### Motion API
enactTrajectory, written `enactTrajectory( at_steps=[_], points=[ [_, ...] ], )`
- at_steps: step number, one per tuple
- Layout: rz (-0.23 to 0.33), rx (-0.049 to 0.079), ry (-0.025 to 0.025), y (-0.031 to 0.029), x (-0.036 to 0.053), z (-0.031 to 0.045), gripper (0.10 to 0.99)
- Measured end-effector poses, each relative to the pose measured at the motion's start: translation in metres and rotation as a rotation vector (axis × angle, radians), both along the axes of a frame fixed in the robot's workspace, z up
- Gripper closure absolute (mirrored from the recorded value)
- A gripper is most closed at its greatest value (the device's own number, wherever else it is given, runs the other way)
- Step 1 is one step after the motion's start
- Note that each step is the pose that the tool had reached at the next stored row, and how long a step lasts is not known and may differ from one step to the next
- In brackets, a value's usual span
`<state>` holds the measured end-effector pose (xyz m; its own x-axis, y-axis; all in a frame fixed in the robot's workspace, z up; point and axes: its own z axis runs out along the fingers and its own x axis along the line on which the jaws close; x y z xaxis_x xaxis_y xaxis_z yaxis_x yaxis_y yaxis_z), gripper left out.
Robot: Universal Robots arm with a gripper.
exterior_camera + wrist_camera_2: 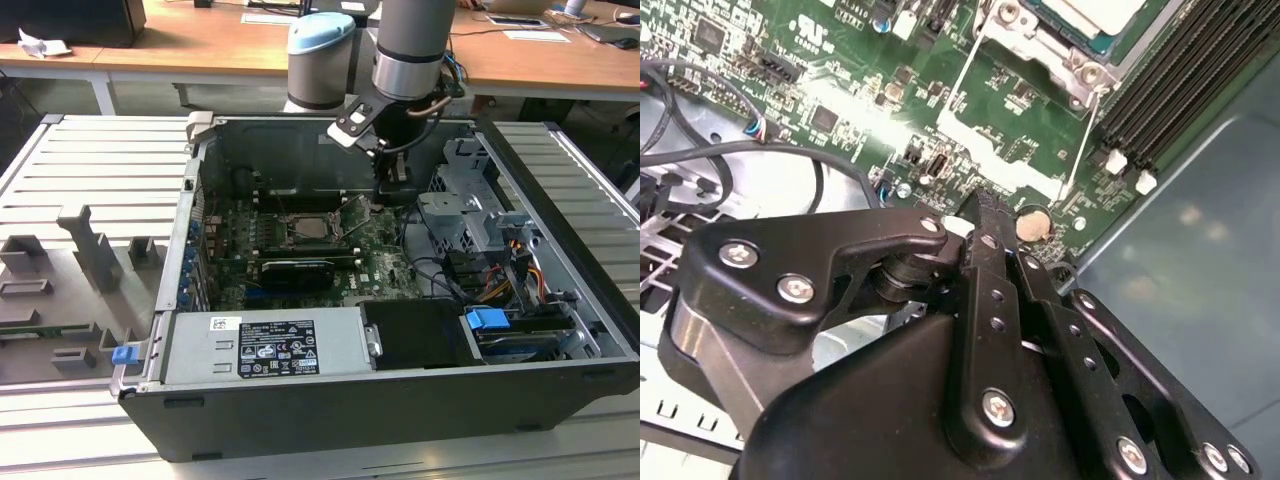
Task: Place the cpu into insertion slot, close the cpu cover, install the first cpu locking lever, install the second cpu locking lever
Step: 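Close the cpu cover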
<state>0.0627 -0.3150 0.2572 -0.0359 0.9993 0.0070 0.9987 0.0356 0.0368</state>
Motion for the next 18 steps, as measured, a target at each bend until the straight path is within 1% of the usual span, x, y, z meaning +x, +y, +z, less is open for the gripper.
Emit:
enactTrajectory(
  at_steps=[4,5,7,9,10,11,13,18],
  points=[
    [0.0,-0.002,0.0001,0.0007,0.0011,-0.0084,0.98],
    [0.0,-0.003,0.0007,0.0007,0.0011,-0.0096,0.98],
    [0.0,-0.003,0.0026,0.0006,0.0007,-0.0097,0.98],
    [0.0,-0.002,0.0057,0.0007,-0.0005,-0.0098,0.98],
    [0.0,-0.002,0.0107,0.0006,-0.0018,-0.0098,0.98],
    [0.0,-0.002,0.013,0.0006,-0.0032,-0.0097,0.98],
    [0.0,0.0,0.0157,0.0007,-0.0062,-0.0095,0.98],
    [0.0,0.0,0.0158,0.0006,-0.0157,-0.0095,0.98]
  ],
)
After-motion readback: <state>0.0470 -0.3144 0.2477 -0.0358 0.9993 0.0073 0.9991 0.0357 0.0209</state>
